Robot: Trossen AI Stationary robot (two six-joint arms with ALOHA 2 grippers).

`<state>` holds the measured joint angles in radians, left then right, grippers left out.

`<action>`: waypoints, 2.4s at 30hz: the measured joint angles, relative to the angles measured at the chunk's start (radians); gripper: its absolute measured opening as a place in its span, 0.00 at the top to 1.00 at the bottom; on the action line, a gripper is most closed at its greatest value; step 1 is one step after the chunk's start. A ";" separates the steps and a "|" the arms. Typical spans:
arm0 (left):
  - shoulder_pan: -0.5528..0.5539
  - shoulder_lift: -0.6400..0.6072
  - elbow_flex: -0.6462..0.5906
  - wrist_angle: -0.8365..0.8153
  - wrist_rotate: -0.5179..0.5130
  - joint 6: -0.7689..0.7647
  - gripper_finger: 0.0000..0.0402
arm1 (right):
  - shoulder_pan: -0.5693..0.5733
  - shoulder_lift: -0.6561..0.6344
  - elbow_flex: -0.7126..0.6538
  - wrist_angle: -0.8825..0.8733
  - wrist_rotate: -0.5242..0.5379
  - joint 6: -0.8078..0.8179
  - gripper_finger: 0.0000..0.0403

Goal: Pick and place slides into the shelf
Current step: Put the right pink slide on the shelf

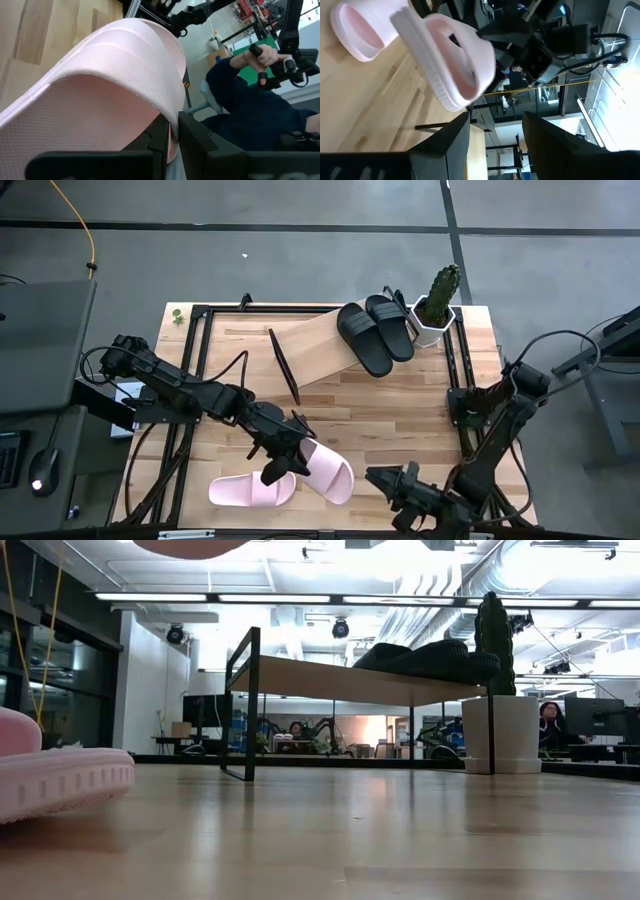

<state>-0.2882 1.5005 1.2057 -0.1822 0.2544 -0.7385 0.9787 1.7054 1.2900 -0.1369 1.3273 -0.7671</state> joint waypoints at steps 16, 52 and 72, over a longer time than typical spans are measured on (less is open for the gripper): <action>0.000 0.000 0.000 0.002 0.027 -0.018 0.93 | -0.013 0.086 0.000 0.125 -0.103 -0.007 0.57; 0.000 0.000 0.000 0.002 0.027 -0.020 0.93 | -0.115 0.087 -0.001 0.219 -0.319 -0.044 0.57; 0.000 -0.001 0.000 0.003 0.019 -0.007 0.93 | -0.131 0.087 -0.001 0.223 -0.391 -0.046 0.97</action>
<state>-0.2882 1.4998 1.2057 -0.1787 0.2737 -0.7458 0.8474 1.7927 1.2892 0.0860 0.9360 -0.8127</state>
